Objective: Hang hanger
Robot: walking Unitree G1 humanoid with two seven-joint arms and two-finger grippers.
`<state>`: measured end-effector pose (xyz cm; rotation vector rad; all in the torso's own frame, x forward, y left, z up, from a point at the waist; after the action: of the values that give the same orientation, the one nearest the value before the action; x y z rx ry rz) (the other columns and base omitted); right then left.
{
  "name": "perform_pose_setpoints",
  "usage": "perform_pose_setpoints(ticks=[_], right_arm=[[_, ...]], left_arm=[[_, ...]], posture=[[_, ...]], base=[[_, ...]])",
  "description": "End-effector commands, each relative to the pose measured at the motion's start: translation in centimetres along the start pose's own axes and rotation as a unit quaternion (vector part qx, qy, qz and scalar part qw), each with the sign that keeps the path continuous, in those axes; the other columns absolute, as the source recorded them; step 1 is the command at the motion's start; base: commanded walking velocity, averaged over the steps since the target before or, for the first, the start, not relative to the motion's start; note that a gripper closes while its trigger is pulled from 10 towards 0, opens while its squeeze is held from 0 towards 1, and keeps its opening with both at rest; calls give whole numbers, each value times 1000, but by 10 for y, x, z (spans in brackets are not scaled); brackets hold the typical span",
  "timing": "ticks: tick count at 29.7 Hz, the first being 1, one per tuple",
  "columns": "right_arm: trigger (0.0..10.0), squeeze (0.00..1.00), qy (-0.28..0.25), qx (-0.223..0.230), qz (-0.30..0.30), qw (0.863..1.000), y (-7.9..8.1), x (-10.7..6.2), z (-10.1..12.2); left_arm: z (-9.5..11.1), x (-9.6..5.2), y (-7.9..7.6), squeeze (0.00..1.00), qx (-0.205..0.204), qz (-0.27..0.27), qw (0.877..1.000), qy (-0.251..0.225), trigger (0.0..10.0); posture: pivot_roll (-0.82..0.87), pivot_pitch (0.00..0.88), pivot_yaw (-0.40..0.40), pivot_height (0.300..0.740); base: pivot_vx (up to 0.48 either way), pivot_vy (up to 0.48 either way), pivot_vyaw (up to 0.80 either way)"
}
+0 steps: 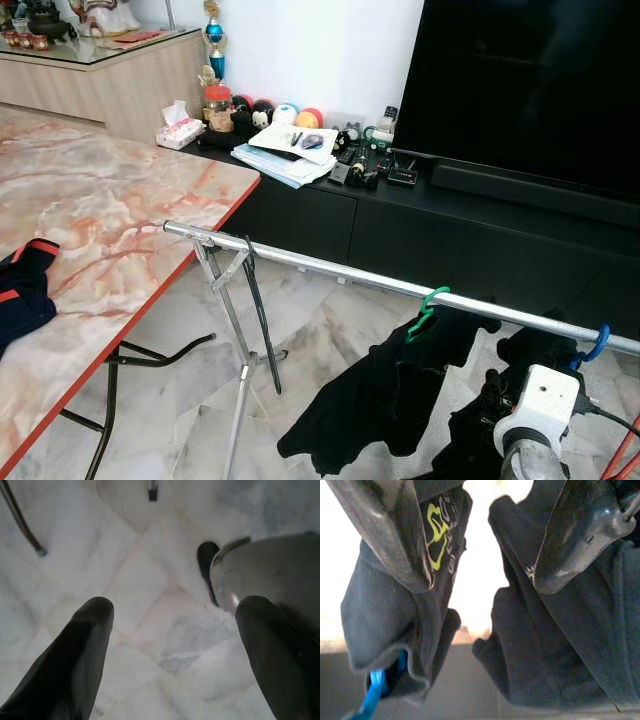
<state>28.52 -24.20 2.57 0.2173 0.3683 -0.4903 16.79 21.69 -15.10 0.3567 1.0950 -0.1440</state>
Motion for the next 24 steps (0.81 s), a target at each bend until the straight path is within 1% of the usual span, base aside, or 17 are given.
perform_pose_setpoints(ticks=[1,3,6,8,10,11,14,16,17,18,20,22,24], right_arm=[[10000,0,-12,6,-22,1000,-7,2,6],[10000,0,-34,12,-40,999,-12,2,14],[10000,0,-57,17,-41,997,-12,2,23],[10000,0,-63,19,-40,997,-12,1,25],[10000,0,-59,20,-36,997,-11,1,23],[10000,0,-59,20,-36,997,-11,1,23],[10000,0,-41,16,-34,998,-12,2,15],[10000,0,-36,17,-30,999,-12,3,12],[10000,0,-26,17,-18,999,-8,4,8],[10000,0,-4,10,13,1000,3,6,0],[10000,0,8,0,28,1000,8,7,-6],[10000,0,1,-2,23,1000,8,7,-4],[10000,0,-3,5,22,1000,8,7,-3]], left_arm=[[-8,0,-5,0,9,-4,1000,18,10000],[-6,0,-10,0,9,-5,1000,17,10000],[-1,1,-17,0,9,-7,1000,15,10000],[1,2,-19,0,9,-7,1000,14,10000],[8,3,-22,0,10,-8,1000,10,10000],[8,3,-22,0,10,-8,1000,10,10000],[21,5,-29,0,11,-11,1000,2,10000],[24,5,-30,0,12,-11,1000,0,10000],[26,5,-31,0,12,-11,1000,-1,10000],[29,6,-34,0,12,-12,1000,-3,10000],[26,5,-32,0,11,-11,1000,-1,10000],[21,5,-29,0,10,-8,1000,3,10000],[17,4,-27,0,12,-7,1000,5,10000]], posture=[[174,0,-44,740],[175,0,-43,740],[177,0,-43,740],[177,0,-43,740],[177,0,-43,740],[177,0,-43,740],[176,0,-44,740],[176,0,-44,740],[176,0,-44,740],[180,0,-43,740],[183,0,-45,740],[194,0,-43,740],[200,0,-42,740]], base=[[0,0,0],[0,0,0],[0,0,0],[0,0,0],[0,0,0],[0,0,0],[0,0,0],[0,0,0],[0,0,0],[0,0,0],[0,0,0],[0,0,0],[0,0,0]])
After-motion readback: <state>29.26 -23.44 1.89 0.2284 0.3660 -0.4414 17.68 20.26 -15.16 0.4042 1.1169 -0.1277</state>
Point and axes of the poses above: a point about 5 cm out from each wrist's last joint towards the gripper, its own x axis pointing out of the wrist towards the gripper, its own z axis along the axis of the wrist's last joint, y = z × x, the point moved 6 cm from there along x, pointing out of the wrist towards the gripper, and after that the axes turned 8 degrees about x, right-handed, at the moved point
